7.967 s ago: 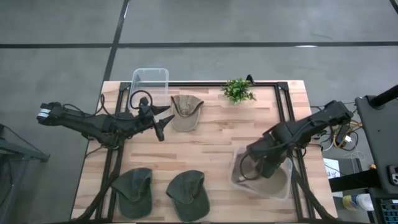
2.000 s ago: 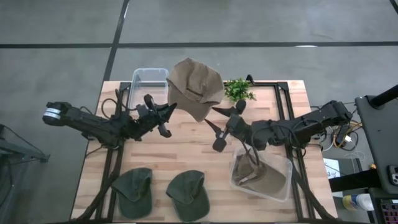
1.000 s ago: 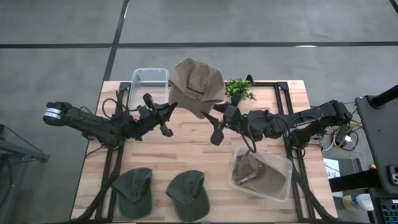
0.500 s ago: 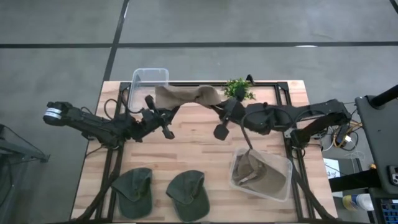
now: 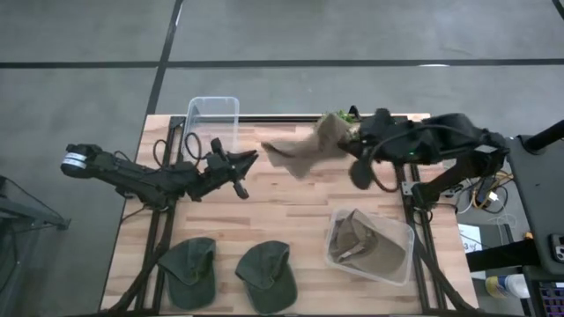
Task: Pick & Place hat
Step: Put the brown cap into the bottom transparent bin, then put the right black cap into the top transparent bin
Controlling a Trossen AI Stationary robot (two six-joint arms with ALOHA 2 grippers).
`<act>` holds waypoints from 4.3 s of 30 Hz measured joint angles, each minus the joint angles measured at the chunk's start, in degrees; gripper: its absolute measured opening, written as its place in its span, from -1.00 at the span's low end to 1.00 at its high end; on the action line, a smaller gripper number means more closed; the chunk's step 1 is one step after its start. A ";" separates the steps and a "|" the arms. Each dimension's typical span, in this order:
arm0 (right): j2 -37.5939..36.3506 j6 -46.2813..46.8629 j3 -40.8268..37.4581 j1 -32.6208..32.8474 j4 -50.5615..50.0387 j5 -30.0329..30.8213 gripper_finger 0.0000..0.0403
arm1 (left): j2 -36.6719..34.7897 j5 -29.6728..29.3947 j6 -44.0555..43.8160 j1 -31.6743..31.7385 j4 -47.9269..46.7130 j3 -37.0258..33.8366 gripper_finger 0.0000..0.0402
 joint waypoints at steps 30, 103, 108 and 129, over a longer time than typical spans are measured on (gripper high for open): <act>0.02 33.81 -19.86 4.24 -14.87 -48.70 -0.94 | 0.02 3.95 -7.76 -0.04 -7.14 -0.04 -0.77; -0.28 29.95 -13.08 11.78 0.29 -26.47 0.00 | 0.02 6.09 -8.16 0.04 -13.84 -0.90 -0.77; 0.24 15.89 -15.97 11.78 13.53 -21.75 0.00 | 0.02 6.19 -10.43 0.02 -15.10 -0.90 -0.77; 21.45 -2.88 -20.53 11.89 32.23 -25.05 0.00 | 0.02 32.19 -24.30 -0.04 -24.83 -0.90 -0.77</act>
